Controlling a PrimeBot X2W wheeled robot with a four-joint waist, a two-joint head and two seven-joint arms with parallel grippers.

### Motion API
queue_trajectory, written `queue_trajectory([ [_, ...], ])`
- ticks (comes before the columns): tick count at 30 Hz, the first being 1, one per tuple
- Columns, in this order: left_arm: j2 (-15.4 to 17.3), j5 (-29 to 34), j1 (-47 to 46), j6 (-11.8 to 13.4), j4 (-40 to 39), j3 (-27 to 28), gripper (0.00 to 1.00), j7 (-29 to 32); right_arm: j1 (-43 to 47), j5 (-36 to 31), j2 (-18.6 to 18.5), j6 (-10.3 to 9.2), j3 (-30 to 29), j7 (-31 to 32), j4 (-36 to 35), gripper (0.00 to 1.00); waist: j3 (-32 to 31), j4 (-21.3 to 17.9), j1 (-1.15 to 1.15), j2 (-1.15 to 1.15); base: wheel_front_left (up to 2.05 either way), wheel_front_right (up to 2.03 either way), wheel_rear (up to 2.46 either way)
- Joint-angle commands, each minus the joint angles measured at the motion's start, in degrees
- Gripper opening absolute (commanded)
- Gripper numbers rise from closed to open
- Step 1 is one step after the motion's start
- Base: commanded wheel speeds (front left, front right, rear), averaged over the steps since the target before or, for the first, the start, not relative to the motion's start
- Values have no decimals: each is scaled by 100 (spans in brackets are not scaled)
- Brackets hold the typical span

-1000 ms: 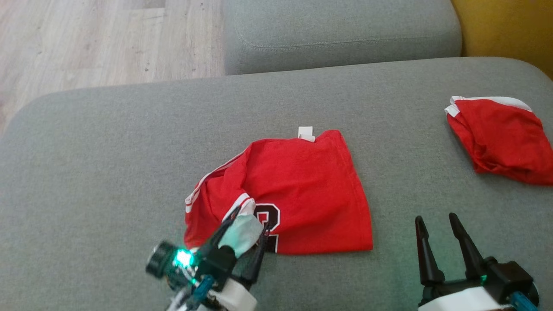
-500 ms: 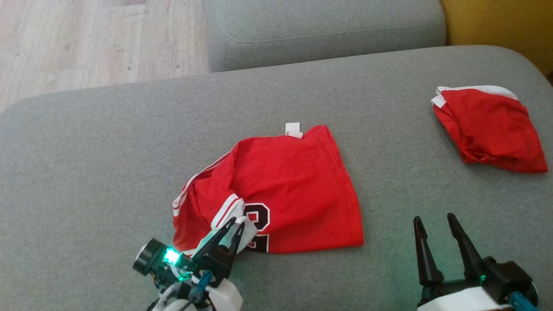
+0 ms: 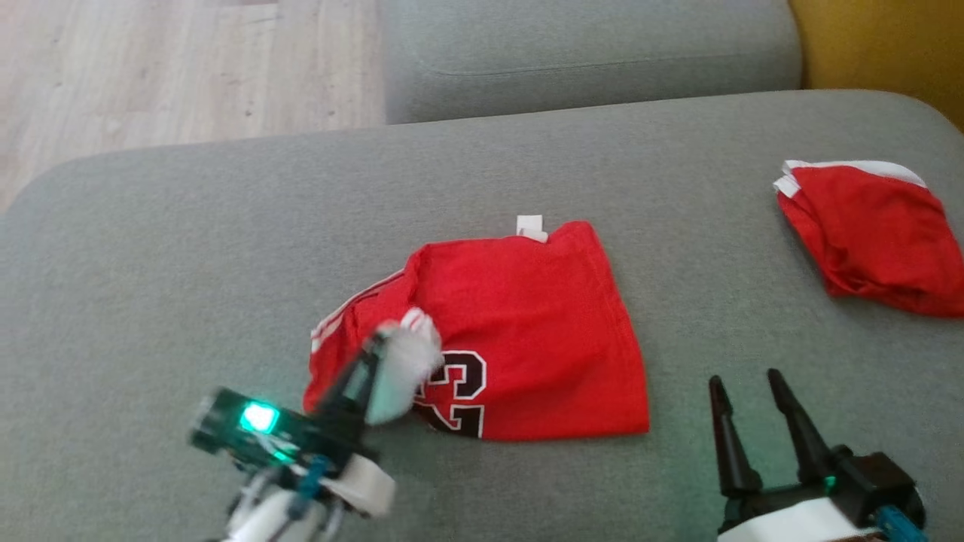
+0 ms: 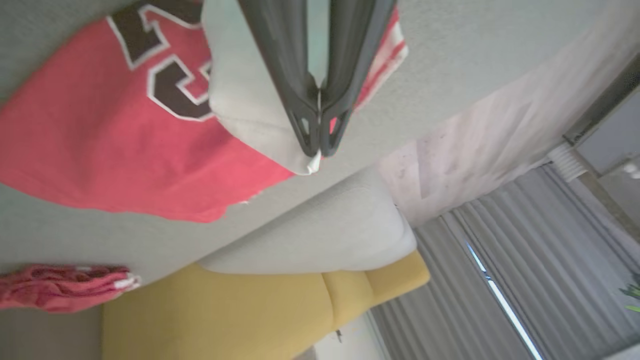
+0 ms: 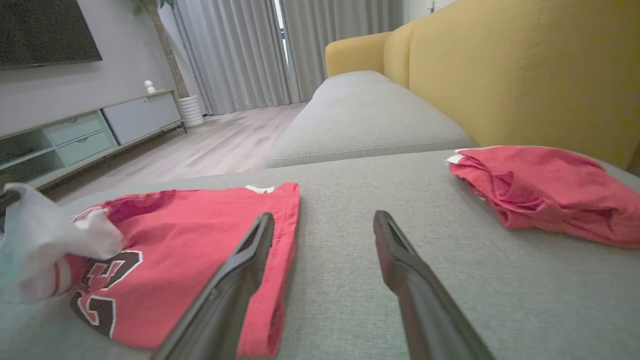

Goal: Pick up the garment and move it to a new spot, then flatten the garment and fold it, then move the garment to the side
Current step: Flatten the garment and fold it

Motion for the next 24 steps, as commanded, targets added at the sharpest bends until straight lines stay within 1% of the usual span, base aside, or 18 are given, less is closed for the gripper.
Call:
queue_trajectory([
  [1,329,-63,-279,228,-411,456,0,-125,-323,-12,-33,-4,231,-62,-160,100,-20,137,0,0,0,0,0],
  [4,644,-67,-203,510,-848,764,0,-179,-590,-35,-33,-4,363,-62,124,100,-3,271,0,0,0,0,0],
  [6,842,-114,-147,644,-1140,975,0,-204,-870,-87,-33,-4,387,-59,494,100,31,364,0,0,0,0,0],
  [7,842,-114,-147,644,-1140,975,0,-204,-870,-87,-33,-4,387,-59,494,100,31,364,0,0,0,0,0],
  [9,1014,-176,-101,736,-1382,1165,0,-213,-1275,-131,-40,-4,390,39,843,100,93,449,0,0,0,0,0],
  [13,1241,-245,-89,850,-1704,1396,0,-122,-2246,-122,-140,-4,342,543,1508,100,304,607,0,0,0,0,0],
  [16,1258,-225,-169,896,-1862,1427,0,-86,-2999,-191,-303,-4,323,979,2048,100,501,740,0,0,0,0,0],
  [19,1210,-218,-249,951,-1924,1443,0,-90,-3686,-115,-383,-4,295,1434,2660,100,701,858,0,0,0,0,0],
  [21,1166,-204,-313,959,-1923,1424,0,-108,-4095,-140,-485,-4,334,1662,3052,100,828,941,0,0,0,0,0],
  [24,1176,-14,-452,964,-1865,1305,0,-102,-4614,-278,-635,-4,461,1870,3554,100,998,1052,0,0,0,0,0],
])
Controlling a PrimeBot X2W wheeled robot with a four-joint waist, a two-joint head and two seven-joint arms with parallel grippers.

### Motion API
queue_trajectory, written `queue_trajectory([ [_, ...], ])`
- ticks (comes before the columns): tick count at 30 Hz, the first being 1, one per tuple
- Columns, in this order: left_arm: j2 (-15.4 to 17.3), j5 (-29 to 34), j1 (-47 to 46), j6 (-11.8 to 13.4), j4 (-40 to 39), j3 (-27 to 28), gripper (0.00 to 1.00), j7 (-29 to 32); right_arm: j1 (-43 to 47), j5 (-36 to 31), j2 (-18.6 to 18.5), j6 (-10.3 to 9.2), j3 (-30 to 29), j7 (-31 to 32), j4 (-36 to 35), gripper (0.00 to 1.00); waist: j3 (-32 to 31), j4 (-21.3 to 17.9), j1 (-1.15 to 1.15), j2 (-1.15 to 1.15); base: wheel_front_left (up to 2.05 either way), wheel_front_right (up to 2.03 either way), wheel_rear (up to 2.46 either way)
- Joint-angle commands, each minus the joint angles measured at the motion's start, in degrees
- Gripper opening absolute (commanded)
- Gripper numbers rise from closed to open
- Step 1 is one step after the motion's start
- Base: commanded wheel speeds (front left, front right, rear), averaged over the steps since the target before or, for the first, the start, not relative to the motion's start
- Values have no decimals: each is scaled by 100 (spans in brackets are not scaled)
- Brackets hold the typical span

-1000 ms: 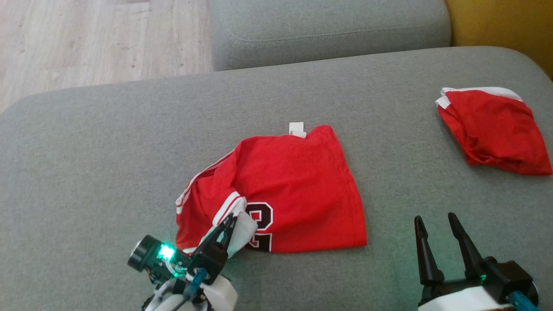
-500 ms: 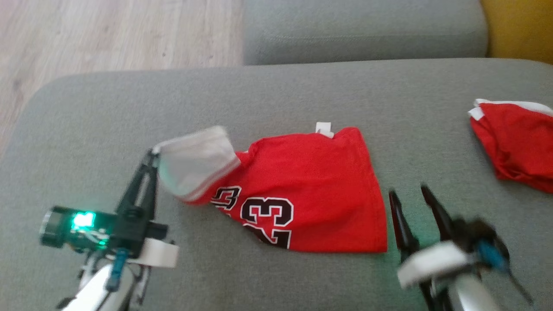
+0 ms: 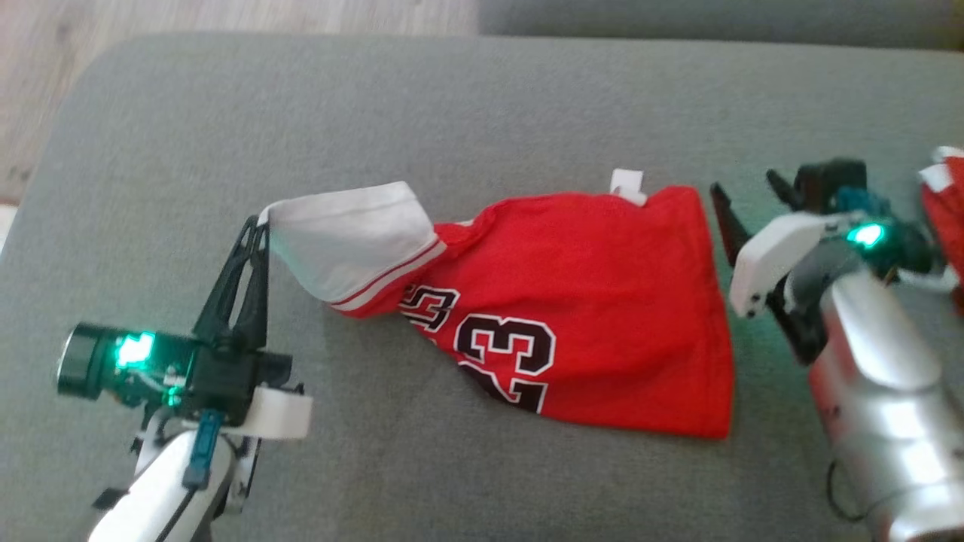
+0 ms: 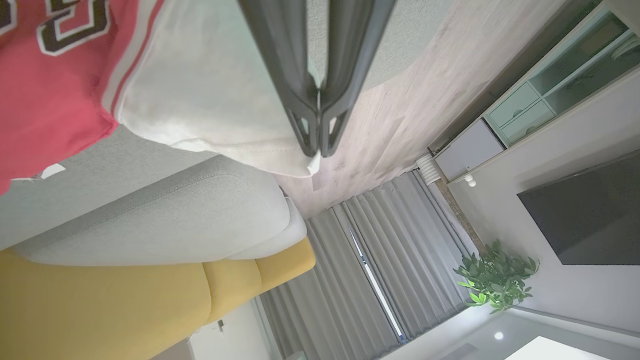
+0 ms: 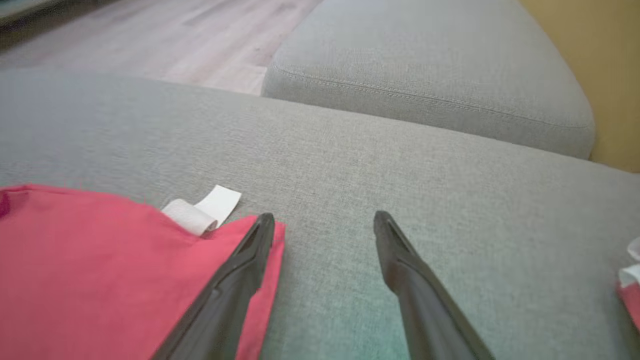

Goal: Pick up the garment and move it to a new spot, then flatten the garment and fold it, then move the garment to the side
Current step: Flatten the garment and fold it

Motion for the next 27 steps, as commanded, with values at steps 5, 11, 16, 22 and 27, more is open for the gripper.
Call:
queue_trajectory([
  [5,51,154,-540,-1,-18,109,0,-52,-774,-278,-78,-4,305,94,565,100,310,262,-1,0,0,0,0],
  [11,-21,165,-670,-55,109,22,0,-98,-1130,-341,59,-4,609,-21,1375,100,367,333,-1,0,0,0,0],
  [16,-37,146,-707,-72,147,-9,0,-105,-1251,-348,99,-4,711,-209,1760,95,365,359,-1,0,0,0,0],
  [22,-34,107,-712,-78,192,-20,0,-126,-1394,-428,105,-4,812,-445,2064,0,353,361,-1,0,0,0,0],
  [27,15,79,-743,-86,256,16,0,-185,-1512,-544,52,-4,832,-843,2155,0,253,301,-1,0,0,0,0],
])
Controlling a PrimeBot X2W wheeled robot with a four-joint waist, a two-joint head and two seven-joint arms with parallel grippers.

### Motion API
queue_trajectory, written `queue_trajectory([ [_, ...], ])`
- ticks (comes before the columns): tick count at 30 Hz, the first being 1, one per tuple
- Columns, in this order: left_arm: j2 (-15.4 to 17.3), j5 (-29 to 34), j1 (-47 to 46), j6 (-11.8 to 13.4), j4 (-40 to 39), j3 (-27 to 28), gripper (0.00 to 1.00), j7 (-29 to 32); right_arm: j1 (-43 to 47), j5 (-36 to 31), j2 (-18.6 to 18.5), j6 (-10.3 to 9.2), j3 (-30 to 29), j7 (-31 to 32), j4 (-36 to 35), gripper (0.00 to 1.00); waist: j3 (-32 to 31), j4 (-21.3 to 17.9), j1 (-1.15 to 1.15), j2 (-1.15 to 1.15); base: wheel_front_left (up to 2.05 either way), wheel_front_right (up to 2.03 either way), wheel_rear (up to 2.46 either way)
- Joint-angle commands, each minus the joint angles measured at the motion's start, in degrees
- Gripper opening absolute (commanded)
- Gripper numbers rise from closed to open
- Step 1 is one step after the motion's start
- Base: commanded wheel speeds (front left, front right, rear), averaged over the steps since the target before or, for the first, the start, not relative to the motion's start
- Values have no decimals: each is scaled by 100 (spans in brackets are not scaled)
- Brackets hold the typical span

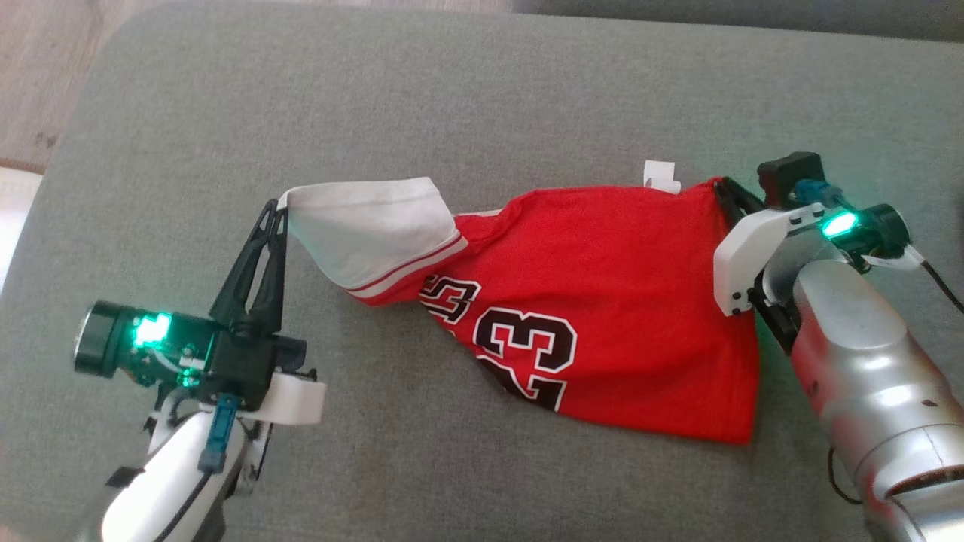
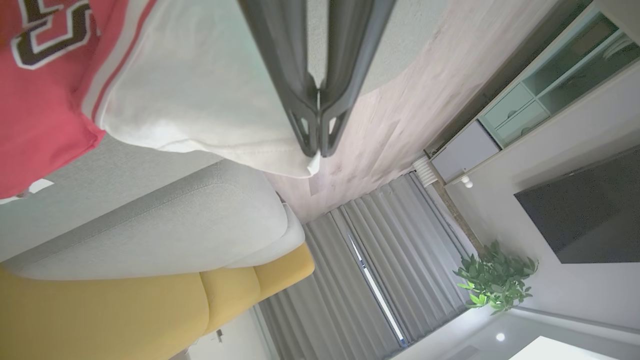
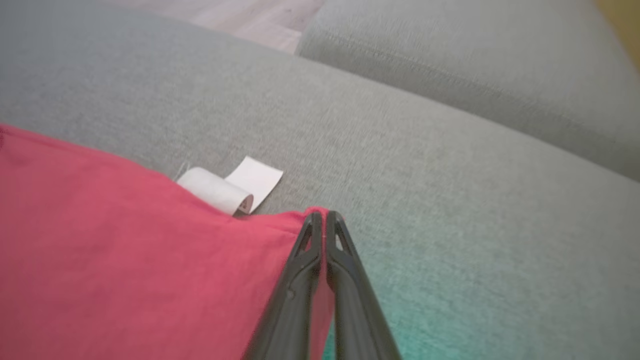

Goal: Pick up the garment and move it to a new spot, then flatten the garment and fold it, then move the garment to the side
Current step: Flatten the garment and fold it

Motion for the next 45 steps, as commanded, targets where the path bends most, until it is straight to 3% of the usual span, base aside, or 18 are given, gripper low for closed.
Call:
queue_trajectory([
  [1,203,-24,-326,5,-129,262,0,-50,-285,-56,15,-4,70,-105,-139,0,-54,-32,0,0,0,0,0],
  [8,593,80,-863,-174,-243,490,0,-162,-429,89,-7,-4,-180,-698,-201,0,-550,-248,0,0,0,0,0],
  [14,854,-165,-1279,-402,-655,835,0,-205,-504,340,-253,-4,-225,-967,-658,0,-1031,-527,0,0,0,0,0],
  [21,1172,-280,-1866,-655,-1139,1138,0,-190,-521,794,-688,-4,-237,-987,-1882,0,-1464,-792,0,0,0,0,0],
  [26,1299,-290,-2501,-946,-1349,1173,0,-51,-483,1099,-1077,-4,-295,-506,-3238,0,-1634,-928,0,0,0,0,0],
  [31,1205,-480,-3320,-1335,-1250,1211,0,-68,-492,1366,-1405,-4,-556,194,-4610,0,-1641,-1022,0,0,0,0,0],
  [35,1010,-944,-3772,-1611,-750,1310,0,50,-625,1455,-1472,-4,-698,661,-5226,0,-1556,-1108,0,0,0,0,0],
  [38,858,-1118,-4113,-1868,-165,1204,0,173,-774,1521,-1432,-4,-668,909,-5278,0,-1414,-1137,0,0,0,0,0],
  [42,580,-1202,-4586,-2228,779,946,0,293,-1080,1412,-1422,-4,-300,921,-4851,0,-1123,-1140,0,0,0,0,0],
  [45,381,-1343,-4858,-2341,1282,923,0,396,-1339,1338,-1393,-4,-142,791,-4503,0,-886,-1141,0,0,0,0,0],
])
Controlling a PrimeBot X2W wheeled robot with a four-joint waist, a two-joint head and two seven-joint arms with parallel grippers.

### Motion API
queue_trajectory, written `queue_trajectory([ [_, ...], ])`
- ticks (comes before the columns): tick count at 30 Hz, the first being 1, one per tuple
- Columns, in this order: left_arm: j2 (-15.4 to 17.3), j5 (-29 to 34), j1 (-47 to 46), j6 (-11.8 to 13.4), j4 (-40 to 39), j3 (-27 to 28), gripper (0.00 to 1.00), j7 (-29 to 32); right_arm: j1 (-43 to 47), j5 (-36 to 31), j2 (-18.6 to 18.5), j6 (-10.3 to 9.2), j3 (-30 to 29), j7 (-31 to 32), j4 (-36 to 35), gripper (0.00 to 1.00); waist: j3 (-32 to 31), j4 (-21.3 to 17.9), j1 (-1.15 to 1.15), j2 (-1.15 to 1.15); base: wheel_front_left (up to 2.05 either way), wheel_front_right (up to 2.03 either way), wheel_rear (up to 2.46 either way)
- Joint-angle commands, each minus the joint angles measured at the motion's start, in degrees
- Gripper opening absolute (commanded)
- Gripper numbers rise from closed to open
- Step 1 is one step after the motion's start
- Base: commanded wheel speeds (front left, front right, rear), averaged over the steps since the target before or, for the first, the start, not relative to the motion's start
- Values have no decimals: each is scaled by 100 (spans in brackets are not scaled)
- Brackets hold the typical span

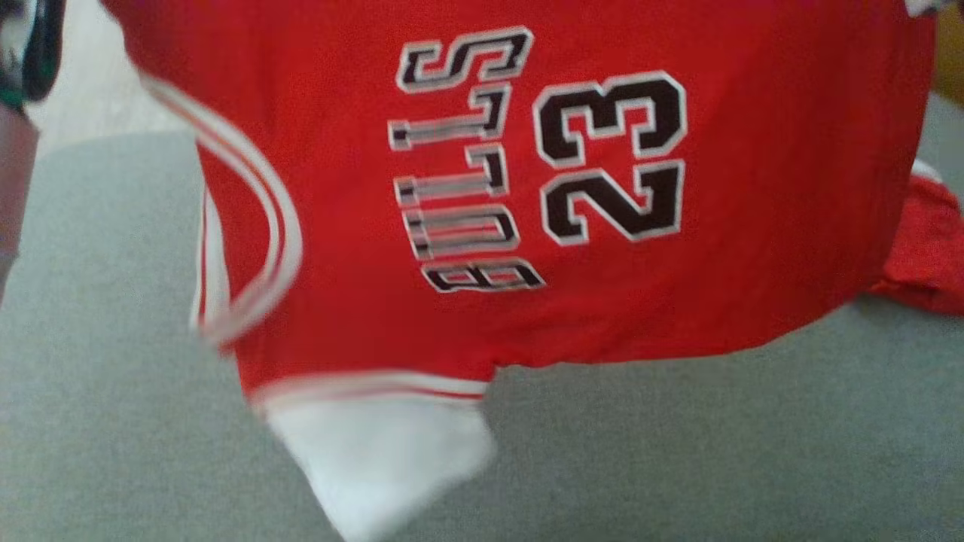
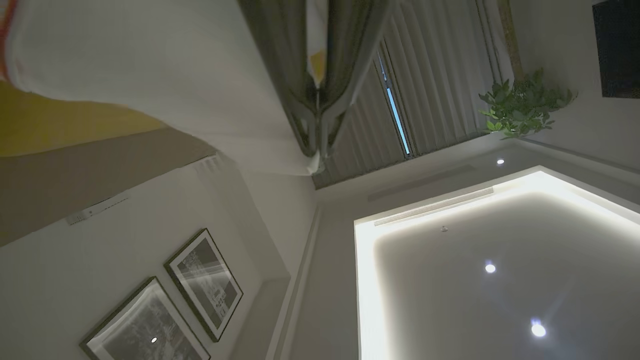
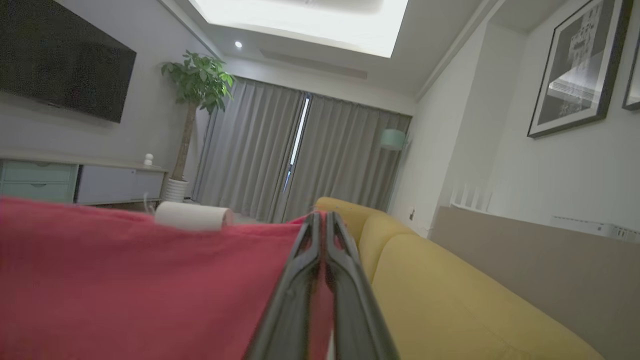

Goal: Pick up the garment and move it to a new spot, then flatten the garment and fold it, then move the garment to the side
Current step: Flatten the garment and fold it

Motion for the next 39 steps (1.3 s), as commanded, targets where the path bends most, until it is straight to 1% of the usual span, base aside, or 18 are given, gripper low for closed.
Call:
queue_trajectory([
  [1,172,-6,-494,-18,35,190,0,22,-364,-52,56,-4,40,-70,-18,0,304,-7,-1,0,0,0,0],
  [4,-37,-14,-989,-74,681,181,0,-43,-841,-173,197,-4,102,-327,548,0,703,0,-1,0,0,0,0],
  [7,-163,44,-1544,-107,1225,185,0,-185,-1342,-285,295,-4,151,-652,1044,0,1052,9,-1,0,0,0,0],
  [9,-260,90,-1901,-81,1510,216,0,-342,-1671,-389,310,-4,133,-921,1342,0,1234,22,-1,0,0,0,0],
  [11,-442,-17,-2183,-34,1734,357,0,-475,-1966,-534,302,-4,0,-1204,1603,0,1386,56,-1,0,0,0,0],
  [15,-643,-26,-2485,-93,1974,427,0,-607,-2325,-850,313,-4,-205,-1542,2009,0,1678,119,-1,0,0,0,0],
  [20,-702,-15,-2234,-269,1965,460,0,-642,-2369,-1184,351,-4,-245,-1744,2379,0,2048,180,-1,0,0,0,0],
  [23,-706,-4,-1748,-328,1661,561,0,-644,-2209,-1356,340,-4,-238,-1801,2615,0,2231,240,-1,0,0,0,0],
  [25,-721,38,-1255,-331,1288,684,0,-645,-2009,-1405,367,-4,-260,-1825,2793,0,2267,266,-1,0,0,0,0],
  [26,-713,185,-603,-370,812,713,0,-645,-1747,-1431,395,-4,-268,-1843,2931,0,2238,294,-1,0,0,0,0],
  [29,-702,362,524,-392,147,794,0,-646,-1260,-1422,414,-4,-253,-1858,3060,0,2077,330,-1,0,0,0,0],
  [34,-688,468,2224,-411,-703,989,0,-646,-313,-1170,306,-4,-371,-1862,2833,0,1624,390,-1,0,0,0,0],
  [39,-549,491,3551,-446,-1267,978,0,-646,825,-761,144,-4,-458,-1863,2341,0,1126,419,-1,0,0,0,0],
])
